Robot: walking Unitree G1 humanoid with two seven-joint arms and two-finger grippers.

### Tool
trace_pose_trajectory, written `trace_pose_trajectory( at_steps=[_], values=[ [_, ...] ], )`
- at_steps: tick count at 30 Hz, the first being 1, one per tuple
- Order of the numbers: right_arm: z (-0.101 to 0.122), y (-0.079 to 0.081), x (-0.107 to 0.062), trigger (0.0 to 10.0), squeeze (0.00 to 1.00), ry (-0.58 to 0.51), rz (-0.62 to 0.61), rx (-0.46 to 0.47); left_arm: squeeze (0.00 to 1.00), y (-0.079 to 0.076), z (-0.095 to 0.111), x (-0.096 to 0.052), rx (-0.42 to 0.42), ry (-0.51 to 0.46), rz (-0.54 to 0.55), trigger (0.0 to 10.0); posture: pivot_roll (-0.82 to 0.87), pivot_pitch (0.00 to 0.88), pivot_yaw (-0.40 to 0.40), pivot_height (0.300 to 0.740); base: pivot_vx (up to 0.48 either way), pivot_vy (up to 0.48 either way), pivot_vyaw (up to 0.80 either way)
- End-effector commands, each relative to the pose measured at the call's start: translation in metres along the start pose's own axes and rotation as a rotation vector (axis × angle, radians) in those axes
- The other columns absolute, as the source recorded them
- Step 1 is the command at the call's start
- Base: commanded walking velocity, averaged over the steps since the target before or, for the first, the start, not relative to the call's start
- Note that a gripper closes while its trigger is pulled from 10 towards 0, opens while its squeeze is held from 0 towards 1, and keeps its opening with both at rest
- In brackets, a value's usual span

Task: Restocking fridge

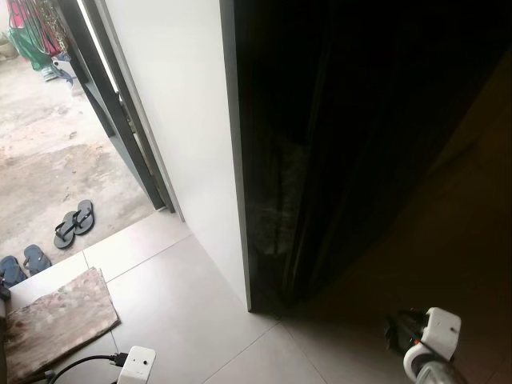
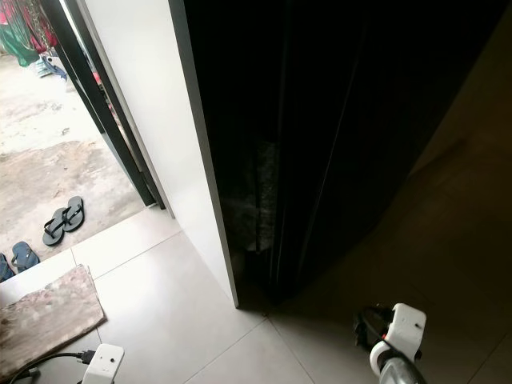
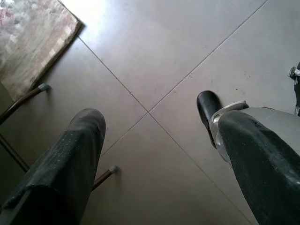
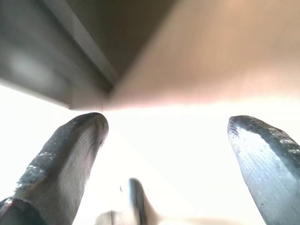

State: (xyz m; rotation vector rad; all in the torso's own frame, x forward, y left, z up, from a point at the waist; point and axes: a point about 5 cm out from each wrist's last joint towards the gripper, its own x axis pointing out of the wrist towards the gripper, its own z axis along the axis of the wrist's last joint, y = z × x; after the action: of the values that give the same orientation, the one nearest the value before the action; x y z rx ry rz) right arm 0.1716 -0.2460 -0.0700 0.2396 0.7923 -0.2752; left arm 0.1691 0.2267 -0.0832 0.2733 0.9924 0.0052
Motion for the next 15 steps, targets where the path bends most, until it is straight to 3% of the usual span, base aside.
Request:
trace_pose_trajectory(
  at_steps=[1, 2, 7, 12, 15],
  values=[
    [-0.020, 0.000, -0.003, 10.0, 0.00, 0.095, -0.009, -0.067, 0.00, -0.003, -0.007, -0.001, 0.003, 0.024, -0.010, 10.0, -0.04, 0.092, 0.026, 0.740, 0.000, 0.000, 0.00],
    [-0.032, 0.000, -0.006, 10.0, 0.00, 0.145, -0.015, -0.081, 0.00, -0.004, -0.007, -0.001, 0.003, 0.026, -0.012, 10.0, -0.04, 0.092, 0.026, 0.740, 0.000, 0.000, 0.00],
    [-0.041, 0.012, -0.006, 10.0, 0.00, 0.161, 0.040, -0.101, 0.00, -0.004, -0.008, -0.001, 0.002, 0.028, -0.016, 10.0, -0.04, 0.114, 0.030, 0.740, 0.000, 0.000, 0.00],
    [-0.076, -0.002, -0.025, 10.0, 0.00, 0.222, 0.017, -0.119, 0.00, -0.008, -0.009, -0.001, 0.005, 0.038, -0.024, 10.0, -0.03, 0.127, 0.026, 0.740, 0.000, 0.000, 0.00],
    [-0.080, -0.004, -0.027, 10.0, 0.00, 0.228, 0.030, -0.122, 0.00, -0.008, -0.010, -0.001, 0.003, 0.039, -0.023, 10.0, -0.03, 0.128, 0.027, 0.740, 0.000, 0.000, 0.00]
  ],
)
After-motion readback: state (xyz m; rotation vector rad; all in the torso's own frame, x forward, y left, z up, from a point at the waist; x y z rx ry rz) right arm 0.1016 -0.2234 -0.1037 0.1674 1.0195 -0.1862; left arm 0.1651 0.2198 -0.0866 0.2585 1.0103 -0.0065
